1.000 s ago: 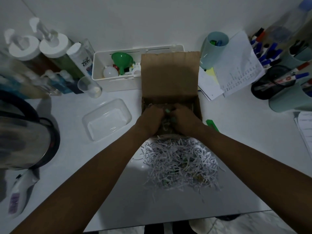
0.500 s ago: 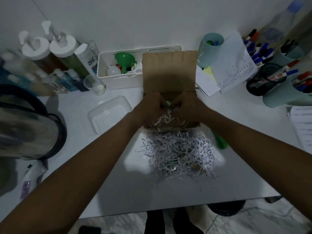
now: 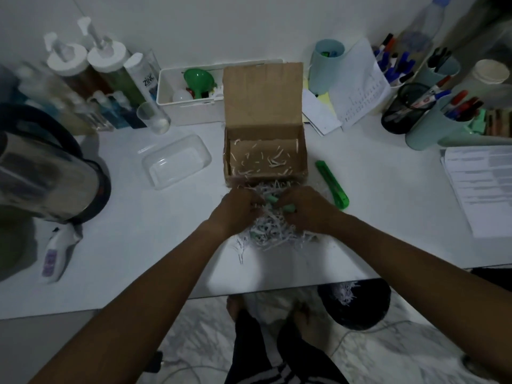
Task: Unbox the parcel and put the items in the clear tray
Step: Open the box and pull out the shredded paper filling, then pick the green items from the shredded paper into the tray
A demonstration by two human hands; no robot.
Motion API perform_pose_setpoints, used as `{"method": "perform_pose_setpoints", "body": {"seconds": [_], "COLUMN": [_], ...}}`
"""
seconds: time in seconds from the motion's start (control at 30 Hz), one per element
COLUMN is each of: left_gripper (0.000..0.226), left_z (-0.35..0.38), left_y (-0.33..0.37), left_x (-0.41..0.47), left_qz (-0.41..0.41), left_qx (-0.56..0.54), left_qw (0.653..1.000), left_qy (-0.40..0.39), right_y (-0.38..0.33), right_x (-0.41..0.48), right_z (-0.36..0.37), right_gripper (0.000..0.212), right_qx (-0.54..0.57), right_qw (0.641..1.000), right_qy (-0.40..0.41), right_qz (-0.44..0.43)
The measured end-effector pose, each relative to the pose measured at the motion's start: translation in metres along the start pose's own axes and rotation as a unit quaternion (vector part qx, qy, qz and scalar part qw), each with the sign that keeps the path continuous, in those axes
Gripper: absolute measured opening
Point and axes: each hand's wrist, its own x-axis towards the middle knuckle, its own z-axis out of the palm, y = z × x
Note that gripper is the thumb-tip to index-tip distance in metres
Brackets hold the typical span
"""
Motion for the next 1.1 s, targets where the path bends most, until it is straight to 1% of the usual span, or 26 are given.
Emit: {"method": "perform_pose_setpoints", "body": {"seconds": [0.1,0.13,0.2,0.23,0.3,0.33,0.37,0.4,0.5,0.53,0.6,0.73,0.8,0.87,0.93,1.0,1.1], "left_gripper": [0.026,0.028,0.033,0.033,0.028,0.023,0.017,0.013,0.015,0.016,0.019,0.021,0.023,0.027,0.037,0.044,0.043], "left_z": [0.003,0.001,-0.004,-0.006,-0.006,-0.003,0.001,0.006,0.022,0.026,0.030,0.036,0.039,0.042,0.044,0.047,0.050], "left_y": [-0.005,-0.005,-0.001,0.002,0.010,0.014,0.018,0.021,0.023,0.020,0.014,0.012,0.014,0.016,0.018,0.018,0.018], "left_x": [0.000,0.000,-0.007,-0.013,-0.030,-0.040,-0.049,-0.058,-0.071,-0.071,-0.068,-0.059,-0.054,-0.050,-0.046,-0.042,-0.039], "left_qz": [-0.028,-0.034,-0.023,-0.011,0.016,0.026,0.029,0.025,-0.024,-0.048,-0.092,-0.176,-0.212,-0.231,-0.242,-0.252,-0.264], "left_qx": [-0.011,-0.022,-0.026,-0.019,-0.022,-0.029,-0.029,-0.020,0.018,0.027,0.037,0.001,-0.029,-0.060,-0.087,-0.090,-0.081], "left_qw": [0.999,0.998,0.993,0.989,0.978,0.976,0.978,0.982,0.990,0.989,0.985,0.973,0.965,0.958,0.953,0.950,0.945], "left_qy": [0.021,0.041,0.111,0.148,0.206,0.214,0.206,0.188,0.140,0.139,0.142,0.152,0.154,0.157,0.161,0.163,0.174], "right_y": [0.007,0.009,0.013,0.014,0.013,0.012,0.010,0.008,0.002,0.001,0.000,0.002,0.005,0.008,0.012,0.014,0.014], "right_x": [-0.001,-0.004,-0.011,-0.014,-0.015,-0.014,-0.011,-0.008,0.003,0.006,0.010,0.013,0.014,0.013,0.008,0.000,-0.012], "right_z": [0.003,0.003,0.004,0.003,0.003,0.003,0.003,0.003,0.005,0.005,0.003,0.002,0.000,-0.002,-0.005,-0.005,-0.006], "right_gripper": [0.044,0.046,0.047,0.044,0.032,0.026,0.022,0.020,0.020,0.020,0.023,0.028,0.028,0.028,0.027,0.020,0.014], "right_qx": [0.010,0.022,0.046,0.059,0.083,0.076,0.049,0.010,-0.100,-0.118,-0.133,-0.161,-0.136,-0.076,-0.002,0.058,0.120], "right_qw": [1.000,1.000,0.997,0.995,0.985,0.981,0.980,0.983,0.990,0.990,0.989,0.986,0.989,0.994,0.995,0.989,0.977], "right_qy": [0.011,0.020,0.053,0.081,0.147,0.176,0.191,0.185,0.096,0.074,0.056,0.029,0.032,0.051,0.085,0.124,0.168], "right_qz": [-0.002,0.003,0.016,0.022,0.026,0.021,0.017,0.013,0.004,0.008,0.020,0.036,0.043,0.053,0.055,0.051,0.050]}}
